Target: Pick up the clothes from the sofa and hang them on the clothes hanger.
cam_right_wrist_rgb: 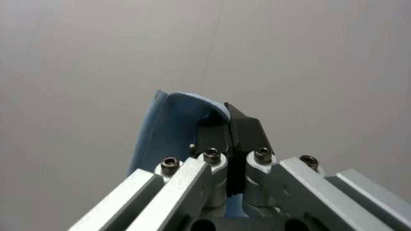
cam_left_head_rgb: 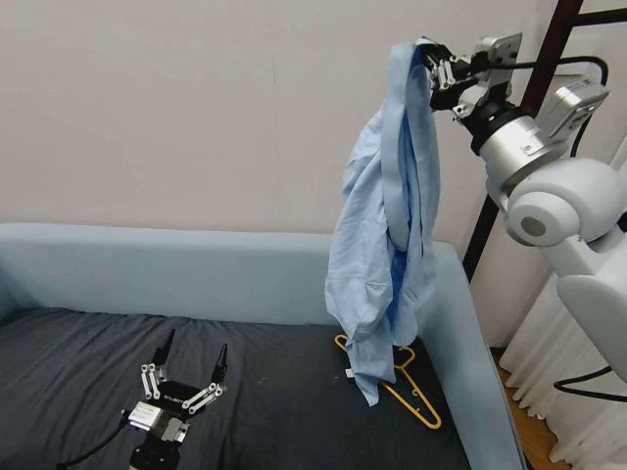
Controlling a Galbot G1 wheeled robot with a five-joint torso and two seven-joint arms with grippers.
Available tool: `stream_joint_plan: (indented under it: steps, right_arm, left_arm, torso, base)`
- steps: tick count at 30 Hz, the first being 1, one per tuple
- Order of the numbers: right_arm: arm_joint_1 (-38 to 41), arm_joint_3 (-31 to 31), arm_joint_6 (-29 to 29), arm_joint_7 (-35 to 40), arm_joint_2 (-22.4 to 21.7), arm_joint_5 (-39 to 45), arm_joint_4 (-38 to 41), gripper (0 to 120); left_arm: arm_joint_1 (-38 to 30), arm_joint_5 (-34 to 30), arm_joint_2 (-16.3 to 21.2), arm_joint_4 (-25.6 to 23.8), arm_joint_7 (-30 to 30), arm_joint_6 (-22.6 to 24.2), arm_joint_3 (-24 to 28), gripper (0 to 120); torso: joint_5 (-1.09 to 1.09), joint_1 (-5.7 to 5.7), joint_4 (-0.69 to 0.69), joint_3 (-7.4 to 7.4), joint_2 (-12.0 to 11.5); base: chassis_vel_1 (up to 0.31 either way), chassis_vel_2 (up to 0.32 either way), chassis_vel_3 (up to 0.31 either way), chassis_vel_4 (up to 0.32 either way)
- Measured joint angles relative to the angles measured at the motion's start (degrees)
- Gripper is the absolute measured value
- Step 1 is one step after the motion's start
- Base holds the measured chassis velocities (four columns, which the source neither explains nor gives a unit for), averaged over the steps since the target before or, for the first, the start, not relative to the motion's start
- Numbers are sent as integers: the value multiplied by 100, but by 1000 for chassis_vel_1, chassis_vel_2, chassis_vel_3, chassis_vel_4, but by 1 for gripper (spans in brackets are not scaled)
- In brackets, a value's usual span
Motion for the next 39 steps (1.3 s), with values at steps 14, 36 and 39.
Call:
stream_joint_plan:
  steps: [14,36,39]
  right_arm:
    - [-644,-394,149,-151,-109,-760,-481,0]
    - [-382,-859,291,-412,740,-855,-726,0]
    - [-405,-856,305,-425,737,-840,-671,0]
  left_arm:
    - [-788,37,-415,1247,931,-139,804,100]
    - [-1974,1087,-1122,2743,-573,82,1381,100]
    - [-2093,1154,-1201,2934,-648,82,1448,100]
  torso:
    - [2,0,-3,1,0]
    - [0,1,1,1,0]
    - [0,1,-3,0,0]
  base:
    - [0,0,0,0]
    - [0,0,0,0]
    - [0,0,0,0]
